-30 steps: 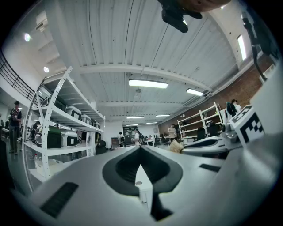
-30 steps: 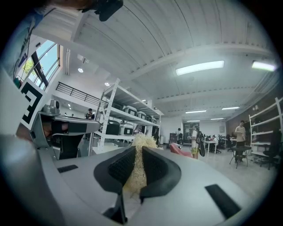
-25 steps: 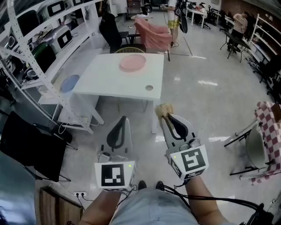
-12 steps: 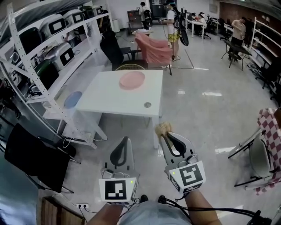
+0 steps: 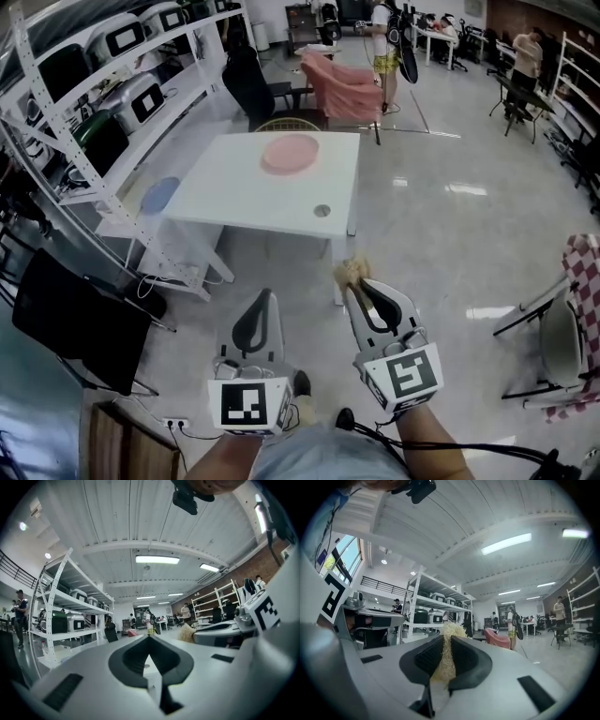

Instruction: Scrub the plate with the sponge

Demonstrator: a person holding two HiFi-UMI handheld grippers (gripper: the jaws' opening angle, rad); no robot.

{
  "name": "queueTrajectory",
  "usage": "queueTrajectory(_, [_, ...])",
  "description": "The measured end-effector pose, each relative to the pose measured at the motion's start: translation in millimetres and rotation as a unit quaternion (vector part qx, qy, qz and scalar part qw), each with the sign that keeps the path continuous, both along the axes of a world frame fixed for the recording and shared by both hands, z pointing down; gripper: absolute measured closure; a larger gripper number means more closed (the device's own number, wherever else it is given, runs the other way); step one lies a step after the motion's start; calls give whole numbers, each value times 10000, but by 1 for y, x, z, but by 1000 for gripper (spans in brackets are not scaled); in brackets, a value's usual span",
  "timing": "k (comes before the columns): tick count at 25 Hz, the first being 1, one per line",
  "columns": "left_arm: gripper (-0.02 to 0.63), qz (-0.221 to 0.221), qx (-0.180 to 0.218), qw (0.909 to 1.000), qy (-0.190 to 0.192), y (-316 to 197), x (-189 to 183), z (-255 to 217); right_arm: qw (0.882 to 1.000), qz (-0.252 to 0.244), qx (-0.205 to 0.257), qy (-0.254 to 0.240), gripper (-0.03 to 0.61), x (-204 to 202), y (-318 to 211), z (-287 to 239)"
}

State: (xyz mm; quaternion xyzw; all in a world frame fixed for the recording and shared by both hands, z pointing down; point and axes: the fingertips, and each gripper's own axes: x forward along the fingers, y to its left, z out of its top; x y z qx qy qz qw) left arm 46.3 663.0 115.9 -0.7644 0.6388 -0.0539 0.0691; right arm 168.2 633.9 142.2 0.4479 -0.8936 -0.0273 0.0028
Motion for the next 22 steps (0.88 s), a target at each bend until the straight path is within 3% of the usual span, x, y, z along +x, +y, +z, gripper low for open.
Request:
queueTrajectory(9, [601,-57,-216,9994,246,-99,-55,27,9996,-53,-268,122,525,-49,-94,26])
queueTrajectory(17, [601,-12,-157,9992,365,-202,-123,20,9994,-59,-159,287,523,-117,-202,11])
queueTrajectory(22, [601,82,84,9991,418,-247,-155,2,9995,-37,49,311,523,-154,-246,-5])
